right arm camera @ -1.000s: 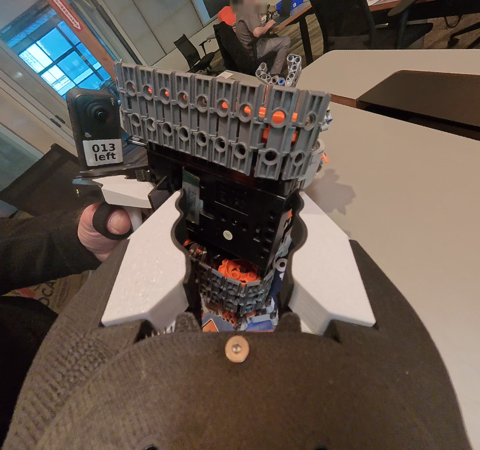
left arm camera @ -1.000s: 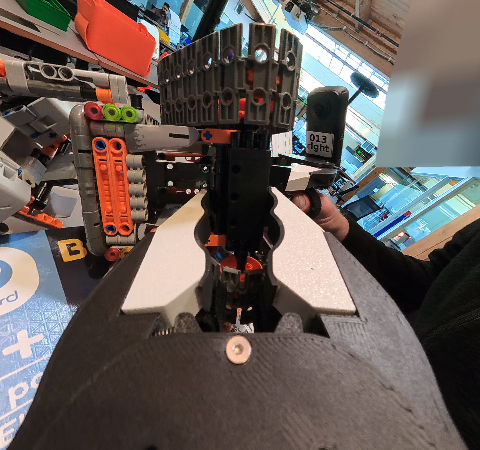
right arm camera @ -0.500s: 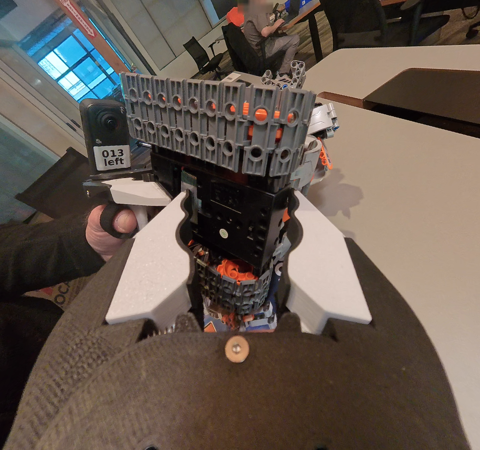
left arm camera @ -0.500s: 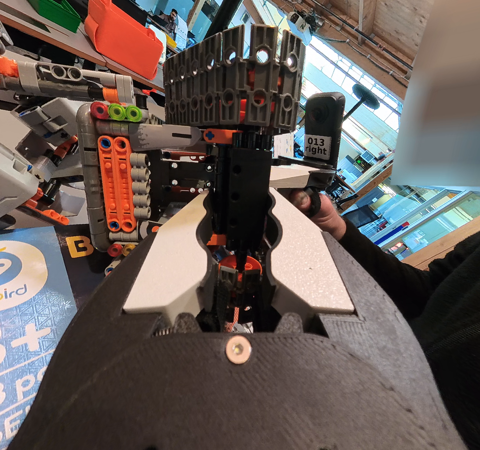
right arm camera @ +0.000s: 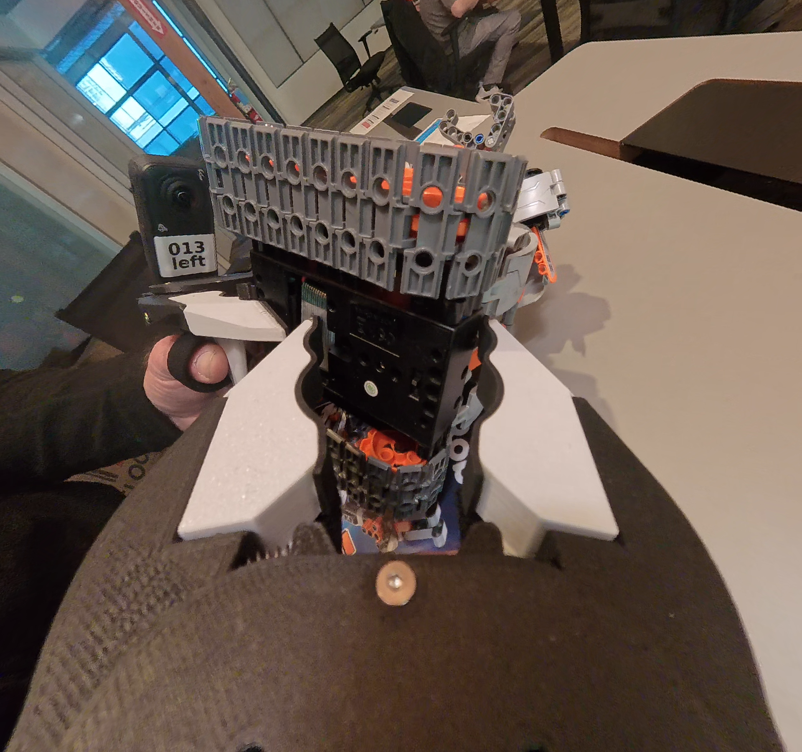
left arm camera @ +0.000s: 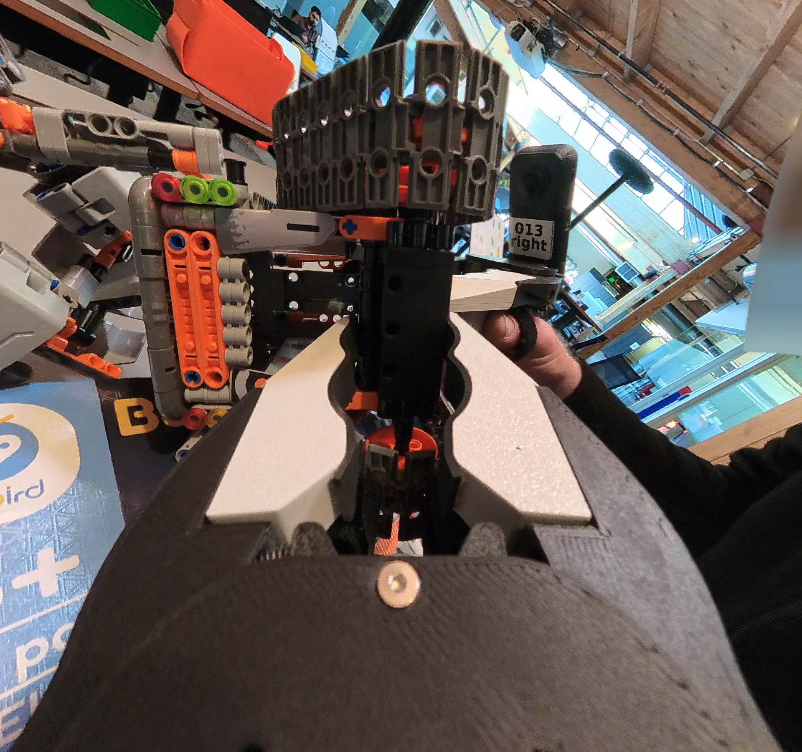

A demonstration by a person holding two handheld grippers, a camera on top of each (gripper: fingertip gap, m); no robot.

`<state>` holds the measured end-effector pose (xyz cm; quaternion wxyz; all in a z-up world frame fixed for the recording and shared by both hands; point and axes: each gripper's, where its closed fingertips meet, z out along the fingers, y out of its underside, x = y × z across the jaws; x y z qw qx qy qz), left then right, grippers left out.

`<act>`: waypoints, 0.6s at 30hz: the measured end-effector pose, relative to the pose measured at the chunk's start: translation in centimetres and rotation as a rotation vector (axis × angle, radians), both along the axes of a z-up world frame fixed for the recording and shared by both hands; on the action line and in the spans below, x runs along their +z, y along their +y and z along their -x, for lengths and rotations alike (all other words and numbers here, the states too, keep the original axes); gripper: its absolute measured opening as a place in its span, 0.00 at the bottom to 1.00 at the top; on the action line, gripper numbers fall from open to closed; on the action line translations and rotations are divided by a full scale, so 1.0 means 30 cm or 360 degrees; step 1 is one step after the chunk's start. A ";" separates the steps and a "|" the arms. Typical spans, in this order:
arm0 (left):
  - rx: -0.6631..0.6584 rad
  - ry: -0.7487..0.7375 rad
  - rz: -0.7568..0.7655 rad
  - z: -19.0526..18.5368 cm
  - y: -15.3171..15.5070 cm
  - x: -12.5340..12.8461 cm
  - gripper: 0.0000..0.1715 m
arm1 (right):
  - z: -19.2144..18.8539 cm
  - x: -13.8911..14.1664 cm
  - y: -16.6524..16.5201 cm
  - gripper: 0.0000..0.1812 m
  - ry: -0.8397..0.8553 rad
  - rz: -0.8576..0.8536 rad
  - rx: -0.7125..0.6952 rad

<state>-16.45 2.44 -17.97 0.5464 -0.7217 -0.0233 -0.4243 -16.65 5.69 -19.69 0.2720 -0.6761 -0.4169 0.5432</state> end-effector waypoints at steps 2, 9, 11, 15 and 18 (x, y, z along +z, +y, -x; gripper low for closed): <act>-0.0002 0.0003 0.0001 0.001 0.003 -0.003 0.21 | 0.000 -0.003 0.003 0.38 0.0007 0.0010 0.0007; 0.0020 0.0120 0.0010 0.011 0.009 -0.016 0.21 | 0.008 -0.008 0.005 0.38 0.0005 0.0013 -0.0009; 0.0037 0.0150 0.0019 0.017 0.008 -0.021 0.20 | 0.013 -0.007 0.003 0.38 0.0002 -0.0009 -0.0014; 0.0084 0.0157 0.0019 0.025 0.013 -0.020 0.20 | 0.019 -0.005 0.006 0.38 -0.0004 -0.0001 0.0005; 0.0106 0.0136 0.0030 0.030 0.017 -0.017 0.19 | 0.023 -0.003 0.009 0.39 -0.0001 0.0005 0.0011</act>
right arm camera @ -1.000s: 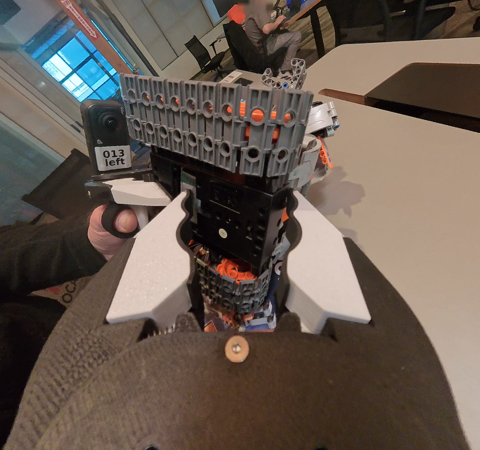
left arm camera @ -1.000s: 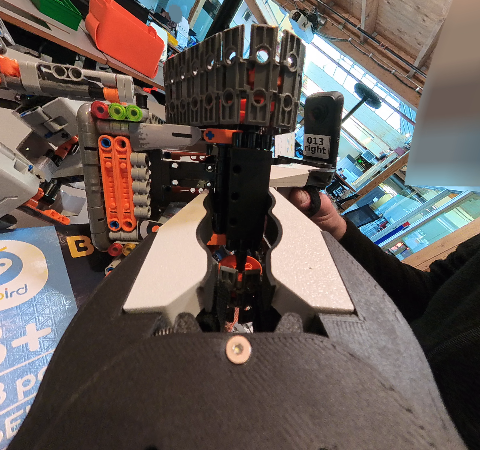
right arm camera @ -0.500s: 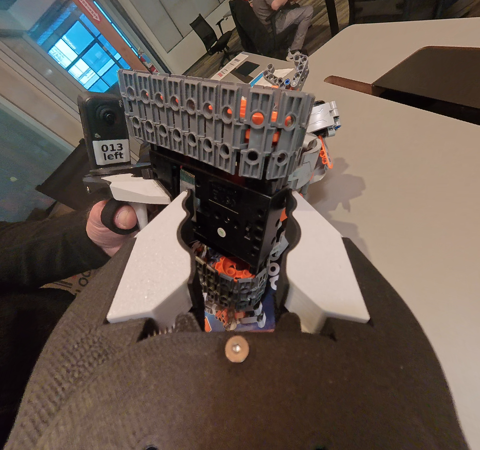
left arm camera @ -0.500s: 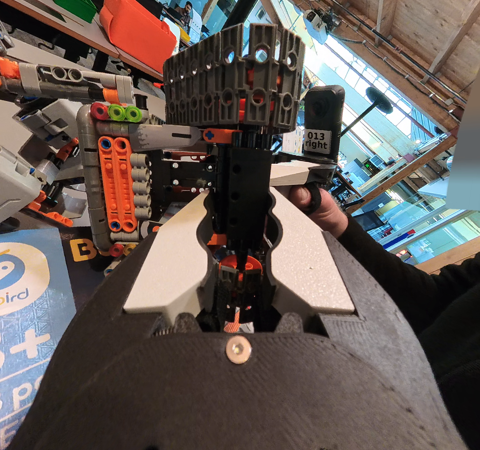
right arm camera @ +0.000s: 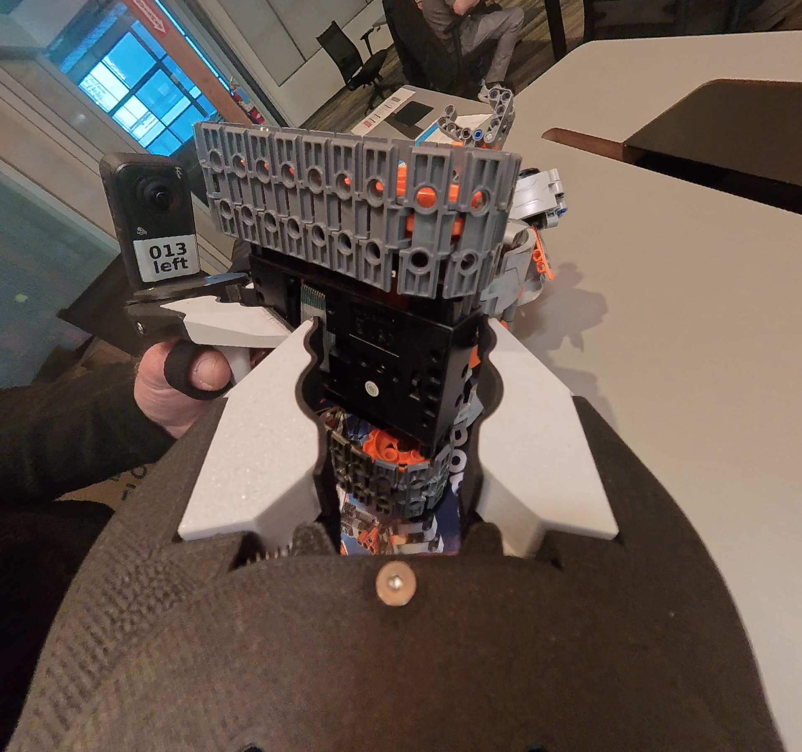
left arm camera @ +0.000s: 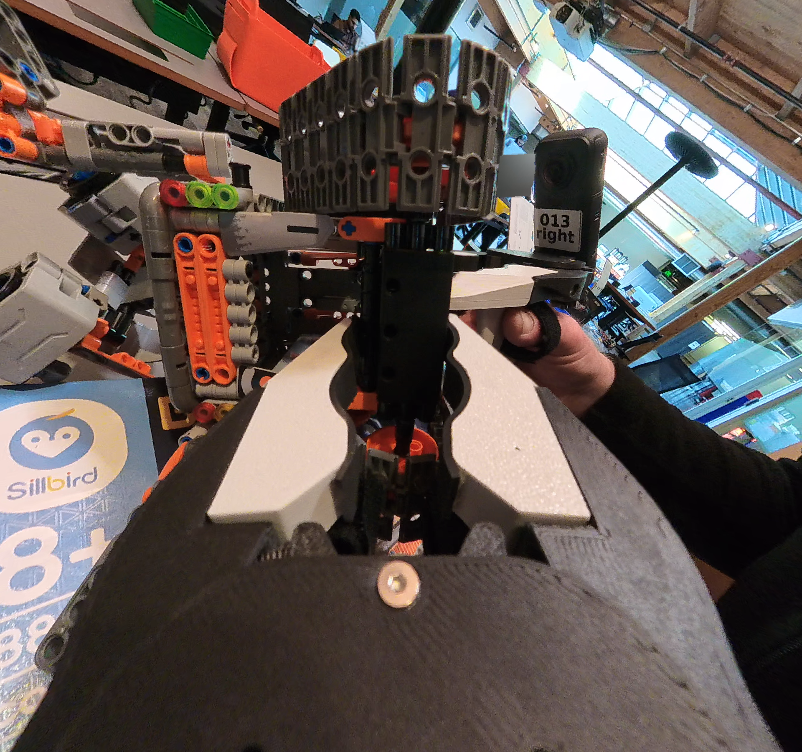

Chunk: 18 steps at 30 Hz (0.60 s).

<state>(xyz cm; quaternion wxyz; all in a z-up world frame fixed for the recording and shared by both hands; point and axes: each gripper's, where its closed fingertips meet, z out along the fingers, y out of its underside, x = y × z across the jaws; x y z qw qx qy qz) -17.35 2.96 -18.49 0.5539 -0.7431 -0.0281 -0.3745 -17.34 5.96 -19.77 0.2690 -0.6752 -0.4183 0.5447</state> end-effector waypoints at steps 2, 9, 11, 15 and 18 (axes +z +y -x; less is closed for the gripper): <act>0.0010 -0.0018 0.0005 0.003 0.002 0.002 0.19 | 0.000 0.002 0.005 0.37 0.0010 0.0031 0.0001; 0.0065 -0.0167 0.0046 0.033 0.025 0.012 0.20 | -0.016 0.003 0.013 0.36 0.0021 0.0058 0.0003; 0.0062 -0.0172 0.0052 0.031 0.027 0.012 0.20 | -0.023 0.010 0.025 0.36 0.0017 0.0033 -0.0011; 0.0059 -0.0241 0.0080 0.039 0.042 0.017 0.20 | -0.130 0.056 0.062 0.35 -0.0020 -0.0093 -0.0049; 0.0045 -0.0272 0.0096 0.053 0.057 0.019 0.20 | -0.298 0.042 0.027 0.28 -0.0159 -0.0302 0.0037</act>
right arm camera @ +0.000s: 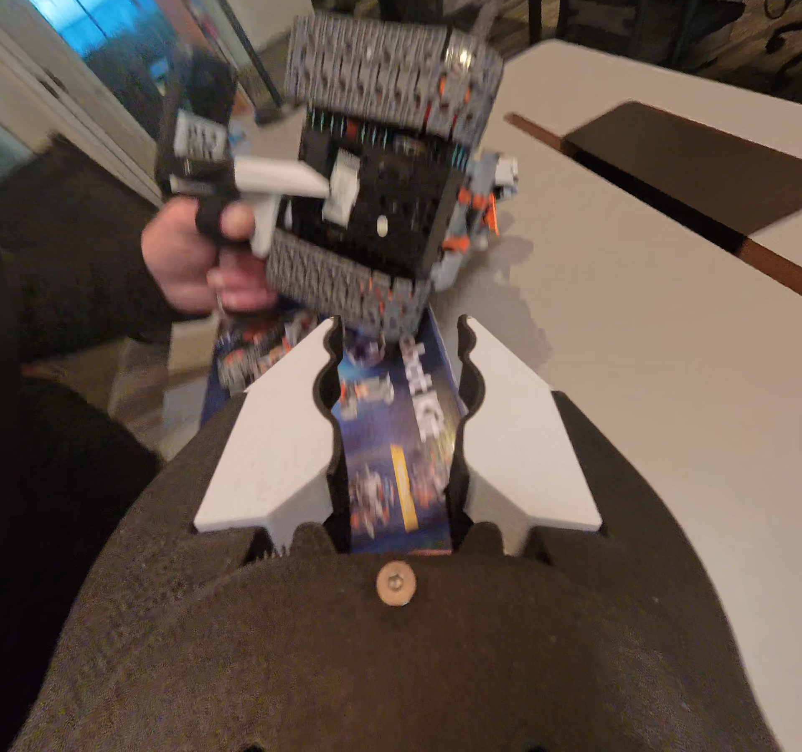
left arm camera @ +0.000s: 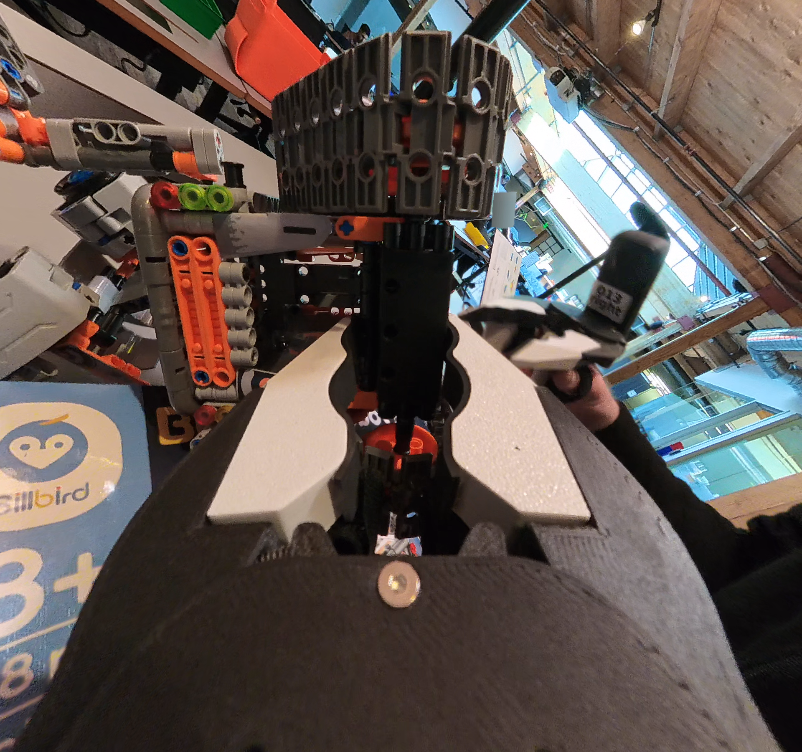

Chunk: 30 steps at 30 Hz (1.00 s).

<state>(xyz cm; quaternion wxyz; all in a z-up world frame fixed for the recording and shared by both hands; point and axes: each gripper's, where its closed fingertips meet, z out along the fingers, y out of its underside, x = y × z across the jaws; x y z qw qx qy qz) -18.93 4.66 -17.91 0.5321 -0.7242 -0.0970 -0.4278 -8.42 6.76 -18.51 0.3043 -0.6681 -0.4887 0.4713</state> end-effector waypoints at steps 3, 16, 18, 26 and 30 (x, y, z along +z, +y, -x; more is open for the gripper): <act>-0.0014 -0.0014 0.0001 0.007 0.005 0.000 0.20 | -0.179 -0.073 -0.075 0.21 -0.0179 -0.0069 0.0082; -0.0066 0.0018 0.0018 -0.006 0.028 -0.012 0.20 | -0.408 -0.477 -0.337 0.11 -0.0694 -0.0252 0.0275; -0.0066 0.0026 0.0016 -0.007 0.027 -0.012 0.20 | -0.400 -0.502 -0.346 0.08 -0.0718 -0.0322 0.0289; -0.0057 0.0040 -0.0004 -0.009 0.018 -0.013 0.20 | -0.390 -0.489 -0.330 0.02 -0.0660 -0.0362 0.0216; -0.0052 0.0053 -0.0010 -0.010 0.014 -0.012 0.20 | -0.418 -0.372 -0.288 0.02 -0.0570 -0.0340 0.0114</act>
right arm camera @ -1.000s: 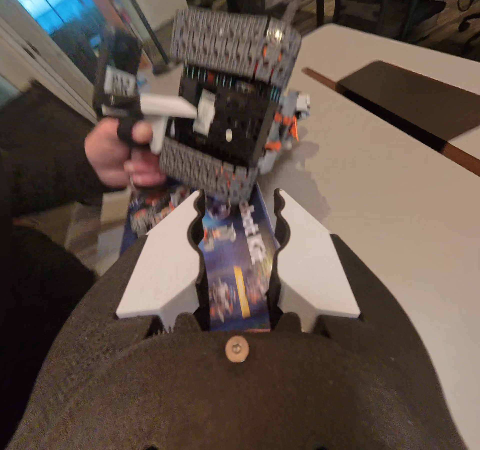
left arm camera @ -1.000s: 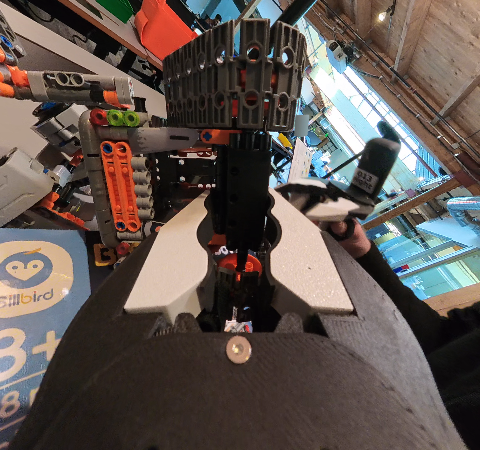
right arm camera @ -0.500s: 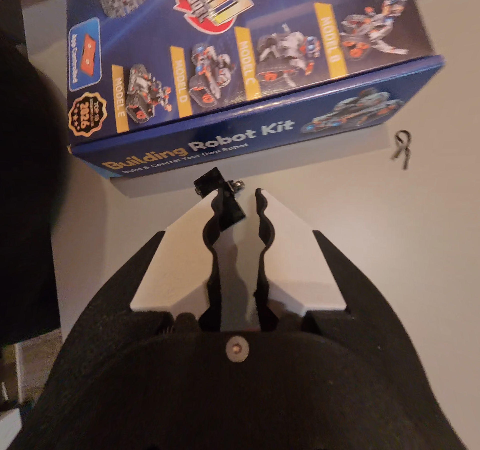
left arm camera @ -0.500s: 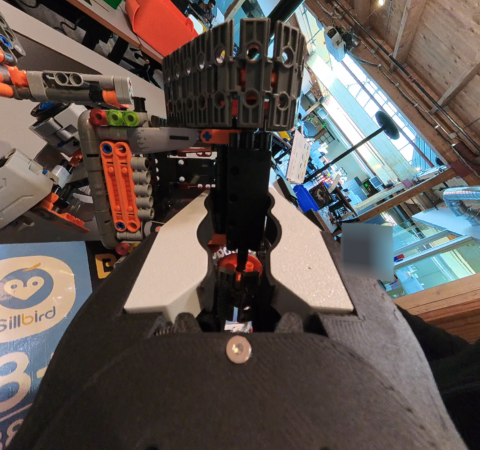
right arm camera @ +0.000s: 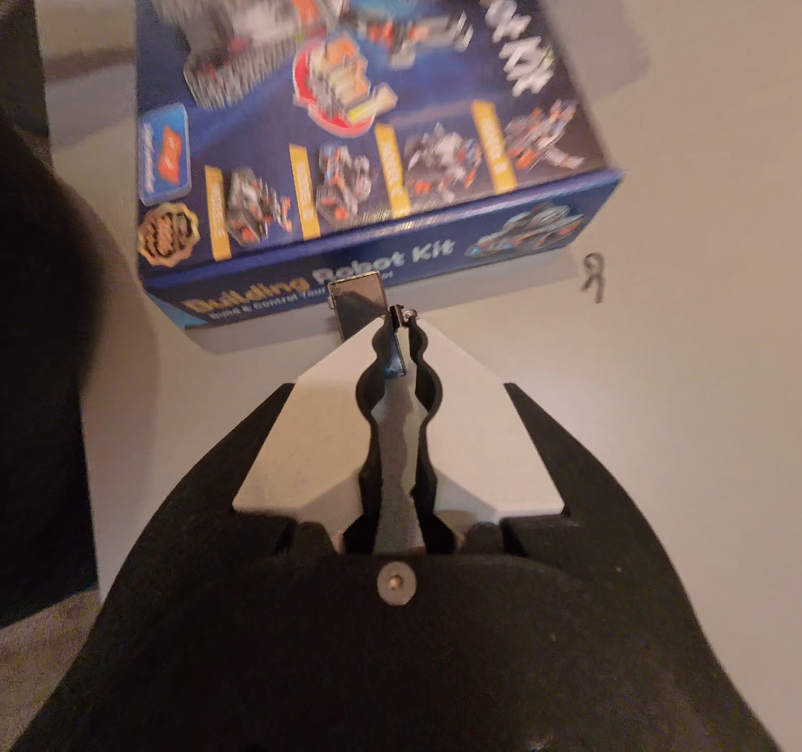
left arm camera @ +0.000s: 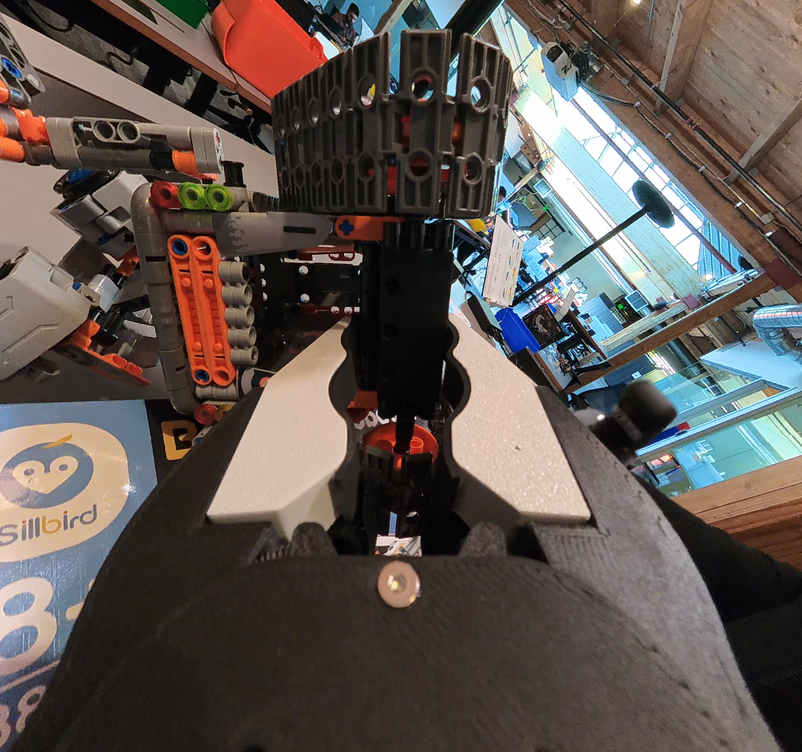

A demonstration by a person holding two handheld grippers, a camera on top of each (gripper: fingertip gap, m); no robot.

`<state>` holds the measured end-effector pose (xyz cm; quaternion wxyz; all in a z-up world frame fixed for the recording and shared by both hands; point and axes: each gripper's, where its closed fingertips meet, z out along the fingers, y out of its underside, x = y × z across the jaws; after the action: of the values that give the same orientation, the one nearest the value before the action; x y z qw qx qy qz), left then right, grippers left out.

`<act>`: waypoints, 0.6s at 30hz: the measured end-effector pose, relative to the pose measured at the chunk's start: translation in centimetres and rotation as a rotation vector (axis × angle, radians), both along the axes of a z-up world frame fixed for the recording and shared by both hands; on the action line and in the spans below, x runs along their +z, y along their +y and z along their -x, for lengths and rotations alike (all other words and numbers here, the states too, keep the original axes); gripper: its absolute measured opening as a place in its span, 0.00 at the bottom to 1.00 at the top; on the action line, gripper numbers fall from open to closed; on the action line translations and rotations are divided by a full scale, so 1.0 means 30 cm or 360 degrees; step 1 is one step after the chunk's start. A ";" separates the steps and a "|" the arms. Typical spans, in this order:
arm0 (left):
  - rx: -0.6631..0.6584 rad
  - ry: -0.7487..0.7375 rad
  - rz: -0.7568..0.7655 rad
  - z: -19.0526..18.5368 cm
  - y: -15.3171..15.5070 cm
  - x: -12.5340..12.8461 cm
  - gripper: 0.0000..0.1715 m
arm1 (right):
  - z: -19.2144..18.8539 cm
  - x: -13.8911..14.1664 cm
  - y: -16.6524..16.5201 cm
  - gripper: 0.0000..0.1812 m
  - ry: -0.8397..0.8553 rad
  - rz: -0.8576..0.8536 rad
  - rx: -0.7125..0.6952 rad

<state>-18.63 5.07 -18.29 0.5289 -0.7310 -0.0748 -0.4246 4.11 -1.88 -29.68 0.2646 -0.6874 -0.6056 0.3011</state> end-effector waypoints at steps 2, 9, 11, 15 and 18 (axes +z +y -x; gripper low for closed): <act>0.0001 0.0003 -0.0004 -0.001 -0.001 0.000 0.20 | 0.014 0.105 0.037 0.02 0.0098 -0.0026 -0.0060; 0.0018 0.0007 -0.0007 -0.003 -0.001 -0.001 0.20 | 0.223 0.198 0.072 0.02 0.0174 -0.0156 0.0068; 0.0018 0.0017 -0.0007 -0.004 -0.003 -0.001 0.20 | 0.264 0.165 0.064 0.02 0.0137 -0.0165 0.0166; 0.0021 0.0031 -0.0015 -0.009 -0.003 -0.002 0.20 | 0.305 0.099 0.046 0.03 0.0022 -0.0216 0.0356; 0.0024 0.0032 -0.0019 -0.009 -0.004 -0.003 0.20 | 0.310 0.103 0.054 0.07 -0.0011 -0.0212 0.0382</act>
<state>-18.35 4.96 -18.36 0.5371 -0.7315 -0.0725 -0.4137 -5.18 -0.25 -26.59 0.2697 -0.5919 -0.7030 0.2875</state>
